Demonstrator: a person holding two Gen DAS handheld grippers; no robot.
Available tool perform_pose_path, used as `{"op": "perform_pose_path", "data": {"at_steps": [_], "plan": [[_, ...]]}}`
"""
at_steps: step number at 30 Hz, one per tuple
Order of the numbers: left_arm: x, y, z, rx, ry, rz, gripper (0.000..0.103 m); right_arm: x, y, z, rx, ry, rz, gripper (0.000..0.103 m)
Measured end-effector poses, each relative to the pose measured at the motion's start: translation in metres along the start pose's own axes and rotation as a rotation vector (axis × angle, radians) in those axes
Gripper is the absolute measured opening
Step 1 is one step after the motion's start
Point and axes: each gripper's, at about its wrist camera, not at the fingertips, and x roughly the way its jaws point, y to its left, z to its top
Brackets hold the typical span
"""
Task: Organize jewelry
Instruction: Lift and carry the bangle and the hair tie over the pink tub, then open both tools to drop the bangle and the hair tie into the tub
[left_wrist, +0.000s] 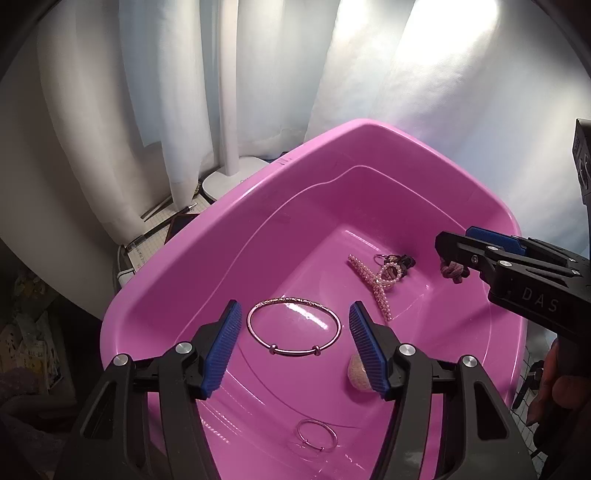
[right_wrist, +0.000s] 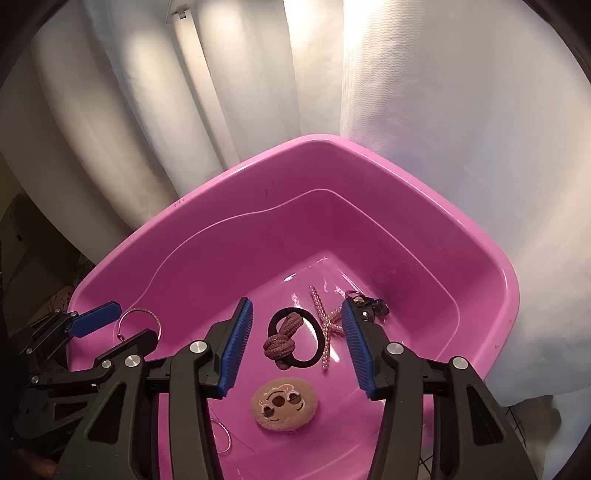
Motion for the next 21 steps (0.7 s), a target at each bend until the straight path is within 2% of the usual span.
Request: {"op": "perform_pose_path", "data": {"at_steps": [1, 2, 14, 21], "plan": [[0.000, 0.001, 0.000, 0.000, -0.006, 0.004, 0.079, 0.001, -0.001, 0.000, 0.007, -0.001, 0.000, 0.061], [-0.001, 0.002, 0.001, 0.000, -0.012, 0.010, 0.081, 0.002, -0.003, 0.001, 0.012, 0.001, -0.002, 0.061], [-0.005, 0.007, -0.001, 0.001, -0.017, 0.016, 0.082, 0.002, -0.010, 0.002, 0.055, -0.012, 0.002, 0.063], [-0.019, 0.006, -0.011, 0.004, -0.054, 0.012, 0.082, -0.023, -0.007, -0.014, 0.077, -0.094, 0.009, 0.063]]}}
